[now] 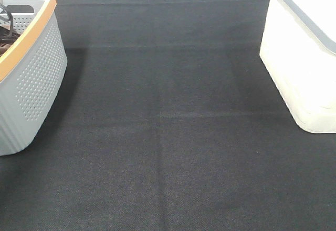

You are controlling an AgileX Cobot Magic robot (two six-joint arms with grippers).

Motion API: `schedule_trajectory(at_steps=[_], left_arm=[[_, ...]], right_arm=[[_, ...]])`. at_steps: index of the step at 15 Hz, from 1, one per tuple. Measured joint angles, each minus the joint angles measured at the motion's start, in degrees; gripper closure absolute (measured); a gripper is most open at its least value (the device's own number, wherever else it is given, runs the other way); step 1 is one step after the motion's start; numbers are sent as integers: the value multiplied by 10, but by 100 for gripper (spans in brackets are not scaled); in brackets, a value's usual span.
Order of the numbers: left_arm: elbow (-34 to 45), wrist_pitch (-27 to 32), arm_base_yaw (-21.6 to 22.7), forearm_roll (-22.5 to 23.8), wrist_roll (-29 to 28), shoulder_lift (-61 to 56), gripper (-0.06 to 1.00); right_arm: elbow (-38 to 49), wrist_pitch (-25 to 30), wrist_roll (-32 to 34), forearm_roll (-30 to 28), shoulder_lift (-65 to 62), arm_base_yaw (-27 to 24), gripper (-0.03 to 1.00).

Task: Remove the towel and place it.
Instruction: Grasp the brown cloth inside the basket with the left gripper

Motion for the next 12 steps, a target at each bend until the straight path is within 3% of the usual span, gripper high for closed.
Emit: schedule_trajectory(at_steps=[2,7,12], left_arm=[[0,2,0,0,0,0,67],[0,21,0,0,6,0,94],[-4,36,0,0,12,-12,94]], right_arm=[[0,0,0,0,0,0,12],[0,0,0,0,0,0,12],[0,0,0,0,0,0,12]])
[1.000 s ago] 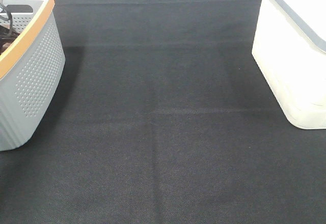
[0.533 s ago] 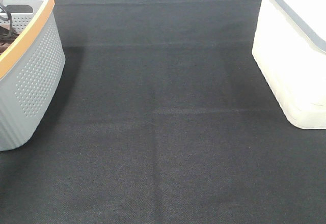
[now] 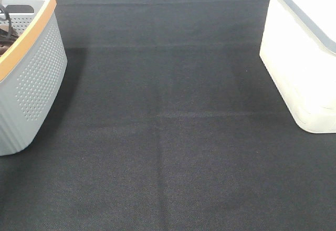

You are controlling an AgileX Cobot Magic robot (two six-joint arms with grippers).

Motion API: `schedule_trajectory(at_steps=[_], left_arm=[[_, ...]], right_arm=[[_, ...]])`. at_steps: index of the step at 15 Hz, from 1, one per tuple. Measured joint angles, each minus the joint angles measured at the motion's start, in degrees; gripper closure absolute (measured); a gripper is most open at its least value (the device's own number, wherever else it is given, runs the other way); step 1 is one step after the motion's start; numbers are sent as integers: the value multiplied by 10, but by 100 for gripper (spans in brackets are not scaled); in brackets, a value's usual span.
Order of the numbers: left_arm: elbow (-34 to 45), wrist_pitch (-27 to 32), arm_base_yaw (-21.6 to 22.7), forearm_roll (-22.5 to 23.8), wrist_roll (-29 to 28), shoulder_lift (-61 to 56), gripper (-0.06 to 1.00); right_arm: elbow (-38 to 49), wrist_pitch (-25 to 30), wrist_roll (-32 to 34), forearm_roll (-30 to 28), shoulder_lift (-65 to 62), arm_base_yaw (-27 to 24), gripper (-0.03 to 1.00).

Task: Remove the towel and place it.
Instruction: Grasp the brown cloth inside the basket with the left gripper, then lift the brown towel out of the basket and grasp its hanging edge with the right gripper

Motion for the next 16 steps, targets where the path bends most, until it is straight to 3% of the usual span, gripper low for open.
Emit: schedule_trajectory(at_steps=[8,12,16], left_arm=[[-104,20,0,-34,1,-105,94],[-171,2,0,-124,1,-182,94],[-202,-91,0,-244,6,-230,94]], right_arm=[[0,0,0,0,0,0,12],[0,0,0,0,0,0,12],[0,0,0,0,0,0,12]])
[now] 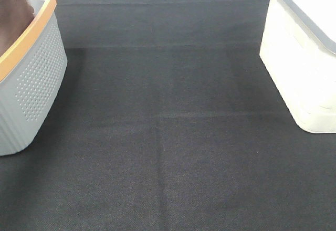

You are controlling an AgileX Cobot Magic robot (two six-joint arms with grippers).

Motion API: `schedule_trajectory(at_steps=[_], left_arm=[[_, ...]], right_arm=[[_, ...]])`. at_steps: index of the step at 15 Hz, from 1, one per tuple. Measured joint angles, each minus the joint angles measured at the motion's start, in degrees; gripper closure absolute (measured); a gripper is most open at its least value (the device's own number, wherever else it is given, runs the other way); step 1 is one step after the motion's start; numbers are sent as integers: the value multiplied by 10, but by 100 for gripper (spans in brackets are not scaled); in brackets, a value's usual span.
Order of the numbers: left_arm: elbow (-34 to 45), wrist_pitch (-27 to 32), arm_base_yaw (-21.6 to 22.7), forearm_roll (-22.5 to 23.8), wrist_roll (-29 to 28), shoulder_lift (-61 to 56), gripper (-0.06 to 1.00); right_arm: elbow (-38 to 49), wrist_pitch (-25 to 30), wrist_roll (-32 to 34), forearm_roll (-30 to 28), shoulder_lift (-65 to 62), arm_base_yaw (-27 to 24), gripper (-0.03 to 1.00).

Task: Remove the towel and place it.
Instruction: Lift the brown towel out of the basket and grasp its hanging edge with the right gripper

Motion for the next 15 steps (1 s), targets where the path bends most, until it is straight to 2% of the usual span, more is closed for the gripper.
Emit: schedule_trajectory(at_steps=[1,2,5,7,9,10,11,14,15], left_arm=[[0,-34,0,-42,12,-9,94],[0,-85,0,-127,40,-18,94],[0,-158,0,-291,125,-24,94],[0,-189,-11,-366,178,-24,94],[0,-207,-41,-394,215,-24,94],[0,-207,-69,-399,229,-24,94],[0,-207,-69,-399,229,-24,94],[0,-195,-111,-400,239,-24,94],[0,-181,-117,-400,250,-24,94]], right_arm=[[0,0,0,0,0,0,12],[0,0,0,0,0,0,12],[0,0,0,0,0,0,12],[0,0,0,0,0,0,12],[0,0,0,0,0,0,12],[0,0,0,0,0,0,12],[0,0,0,0,0,0,12],[-5,-5,0,11,34,0,12],[-9,-27,0,12,56,0,12]])
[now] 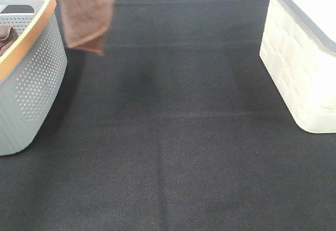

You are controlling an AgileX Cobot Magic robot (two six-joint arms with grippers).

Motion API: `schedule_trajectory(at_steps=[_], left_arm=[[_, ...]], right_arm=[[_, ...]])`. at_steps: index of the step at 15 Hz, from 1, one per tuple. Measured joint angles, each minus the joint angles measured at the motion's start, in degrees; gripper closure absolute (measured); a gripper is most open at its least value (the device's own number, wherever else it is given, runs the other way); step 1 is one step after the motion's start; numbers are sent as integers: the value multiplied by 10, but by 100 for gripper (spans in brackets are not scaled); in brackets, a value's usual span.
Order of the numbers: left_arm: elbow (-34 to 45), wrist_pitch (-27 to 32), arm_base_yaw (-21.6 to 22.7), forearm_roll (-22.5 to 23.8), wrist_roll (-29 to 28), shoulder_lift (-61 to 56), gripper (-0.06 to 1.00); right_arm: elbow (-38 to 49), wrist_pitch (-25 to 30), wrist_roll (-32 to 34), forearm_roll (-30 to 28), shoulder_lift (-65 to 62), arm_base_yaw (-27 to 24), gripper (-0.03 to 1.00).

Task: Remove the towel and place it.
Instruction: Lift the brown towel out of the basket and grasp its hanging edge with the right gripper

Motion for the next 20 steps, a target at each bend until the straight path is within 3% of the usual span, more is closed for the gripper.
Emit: schedule_trajectory(at_steps=[3,6,8,11,13,15,17,19,20], left_arm=[[0,70,-4,1,13,0,94],[0,130,-10,1,15,1,94],[0,140,-26,-1,15,5,94],[0,142,-47,-2,15,19,94],[0,141,-59,-2,15,26,94],[0,138,-73,-3,15,30,94],[0,123,-86,-3,15,30,94],[0,121,-88,-3,15,30,94],[0,121,-88,-3,15,30,94]], right_arm=[[-3,-92,0,22,88,0,12],[-3,-201,-76,162,210,0,13],[-3,-233,-233,307,288,0,14],[-4,-229,-492,543,392,0,18],[-21,-210,-588,618,444,0,22],[-60,-213,-607,618,485,25,24],[-104,-286,-586,506,532,126,25],[-118,-377,-506,393,558,191,25],[-118,-377,-506,393,558,191,25]])
